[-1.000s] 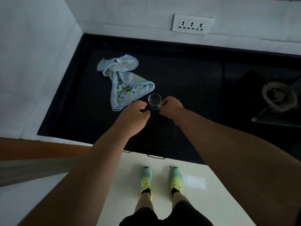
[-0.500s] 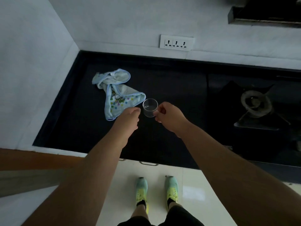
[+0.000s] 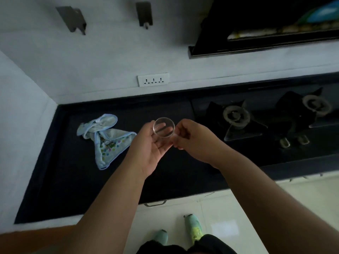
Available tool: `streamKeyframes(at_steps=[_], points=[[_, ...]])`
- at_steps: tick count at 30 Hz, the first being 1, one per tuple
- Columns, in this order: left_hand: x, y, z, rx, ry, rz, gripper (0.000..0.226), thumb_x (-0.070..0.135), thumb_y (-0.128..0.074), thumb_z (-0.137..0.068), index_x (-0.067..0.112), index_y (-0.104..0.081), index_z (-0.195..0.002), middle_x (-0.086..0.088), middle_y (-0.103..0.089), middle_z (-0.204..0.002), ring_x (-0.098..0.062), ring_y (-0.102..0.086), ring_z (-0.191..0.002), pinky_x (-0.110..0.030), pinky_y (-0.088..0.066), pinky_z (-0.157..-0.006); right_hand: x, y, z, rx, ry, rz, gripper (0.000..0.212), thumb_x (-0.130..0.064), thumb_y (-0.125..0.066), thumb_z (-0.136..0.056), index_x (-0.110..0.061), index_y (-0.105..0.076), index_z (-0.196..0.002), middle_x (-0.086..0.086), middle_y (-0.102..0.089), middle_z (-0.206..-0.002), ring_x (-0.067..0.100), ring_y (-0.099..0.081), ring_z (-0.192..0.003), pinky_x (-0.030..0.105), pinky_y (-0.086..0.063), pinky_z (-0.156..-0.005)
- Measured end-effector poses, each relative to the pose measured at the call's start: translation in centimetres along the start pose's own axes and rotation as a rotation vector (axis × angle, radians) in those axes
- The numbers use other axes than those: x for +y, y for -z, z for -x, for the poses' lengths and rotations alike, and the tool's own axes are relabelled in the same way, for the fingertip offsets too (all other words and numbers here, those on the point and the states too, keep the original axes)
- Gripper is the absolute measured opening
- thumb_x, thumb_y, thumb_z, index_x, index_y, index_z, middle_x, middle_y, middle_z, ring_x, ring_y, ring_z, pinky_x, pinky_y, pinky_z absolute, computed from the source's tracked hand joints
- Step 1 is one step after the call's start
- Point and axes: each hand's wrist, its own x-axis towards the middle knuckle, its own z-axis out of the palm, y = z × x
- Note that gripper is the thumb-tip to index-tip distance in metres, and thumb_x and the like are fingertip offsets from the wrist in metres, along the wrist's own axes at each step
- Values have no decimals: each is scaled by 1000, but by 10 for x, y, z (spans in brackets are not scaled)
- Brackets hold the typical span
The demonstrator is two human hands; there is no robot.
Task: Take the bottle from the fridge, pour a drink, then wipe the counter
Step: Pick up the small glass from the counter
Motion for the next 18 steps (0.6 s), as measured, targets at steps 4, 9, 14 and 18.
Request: streamKeyframes(at_steps=[4,9,14,18], points=[[2,-21,5,-141,62,-150,43,33,-52,-106,2,-61,-134,-21,-74,-123,-31,-75,-105,-42,-60,-95,5,12,31,153,-44,2,13,-37,-71,-93,-29,-62,-99,-4,-74,-90,13,-71,-82,40,-62,-81],[-9,-50,15,-283,145,-319,38,33,-50,-107,5,-64,-127,-16,-76,-119,-29,-75,-109,-44,-57,-101,15,16,78,365,-149,-45,13,-35,-71,-94,-29,-63,-103,-3,-73,-91,15,-71,-85,43,-61,-83],[-49,-97,28,-428,276,-491,39,37,-43,-110,7,-64,-125,-14,-77,-118,-28,-77,-106,-42,-58,-100,38,25,138,612,-292,-184,12,-36,-73,-94,-29,-64,-97,-5,-74,-87,15,-74,-83,43,-64,-79],[-96,-142,46,-546,357,-608,42,40,-41,-110,9,-63,-127,-12,-78,-116,-25,-77,-106,-37,-60,-91,66,42,190,777,-387,-248,10,-35,-74,-94,-31,-65,-92,-6,-75,-84,11,-75,-79,44,-65,-78]])
